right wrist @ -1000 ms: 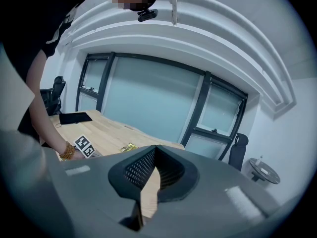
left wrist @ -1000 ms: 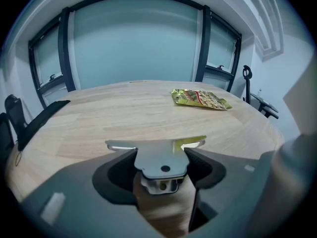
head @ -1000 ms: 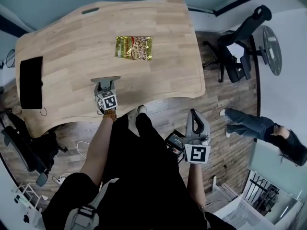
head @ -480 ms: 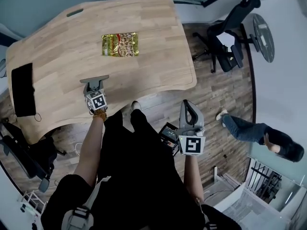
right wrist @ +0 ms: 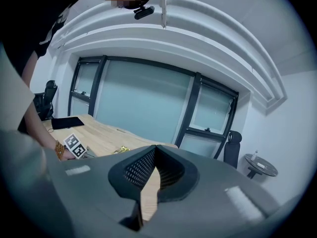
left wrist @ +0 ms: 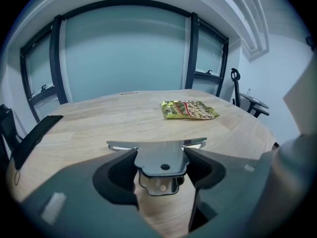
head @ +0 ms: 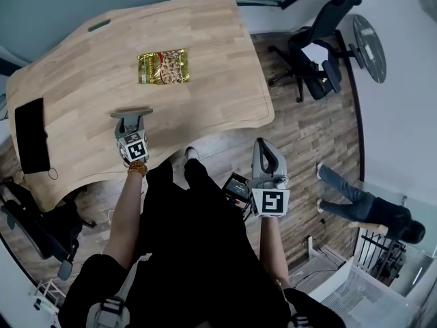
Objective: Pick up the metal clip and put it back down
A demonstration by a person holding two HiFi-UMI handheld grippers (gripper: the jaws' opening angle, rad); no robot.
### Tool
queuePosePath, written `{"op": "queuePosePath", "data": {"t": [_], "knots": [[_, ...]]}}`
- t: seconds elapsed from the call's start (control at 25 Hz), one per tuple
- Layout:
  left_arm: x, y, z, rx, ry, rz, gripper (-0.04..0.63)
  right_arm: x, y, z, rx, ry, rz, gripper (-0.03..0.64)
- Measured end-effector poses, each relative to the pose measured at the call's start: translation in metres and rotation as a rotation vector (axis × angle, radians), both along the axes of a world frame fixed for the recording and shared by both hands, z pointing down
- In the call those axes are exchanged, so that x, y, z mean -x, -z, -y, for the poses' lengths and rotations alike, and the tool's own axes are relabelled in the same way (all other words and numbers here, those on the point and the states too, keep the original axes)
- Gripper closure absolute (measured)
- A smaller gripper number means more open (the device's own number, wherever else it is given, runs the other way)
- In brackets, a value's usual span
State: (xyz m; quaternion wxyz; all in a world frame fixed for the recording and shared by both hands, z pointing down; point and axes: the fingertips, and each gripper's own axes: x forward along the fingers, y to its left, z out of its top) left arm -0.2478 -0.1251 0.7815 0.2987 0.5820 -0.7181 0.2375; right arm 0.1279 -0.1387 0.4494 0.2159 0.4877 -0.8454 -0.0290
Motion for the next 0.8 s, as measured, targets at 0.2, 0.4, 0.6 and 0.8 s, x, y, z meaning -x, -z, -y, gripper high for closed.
{"op": "queuePosePath", "data": {"t": [0.2, 0.4, 0.6, 0.8], "knots": [[-0.010, 0.016, 0.007, -0.038, -0.059, 0.007, 0.290, -0.007, -0.003, 0.002, -0.012, 0.000, 0.010, 0.595], [-0.024, 0.051, 0.010, -0.076, -0.118, -0.001, 0.290, -0.013, -0.002, 0.008, -0.026, -0.008, 0.033, 0.595], [-0.038, 0.092, 0.018, -0.151, -0.177, 0.001, 0.290, -0.020, -0.001, 0.016, -0.035, -0.025, 0.063, 0.595], [-0.054, 0.141, 0.028, -0.239, -0.238, 0.005, 0.290, -0.020, 0.005, 0.023, -0.055, -0.025, 0.099, 0.595]]}}
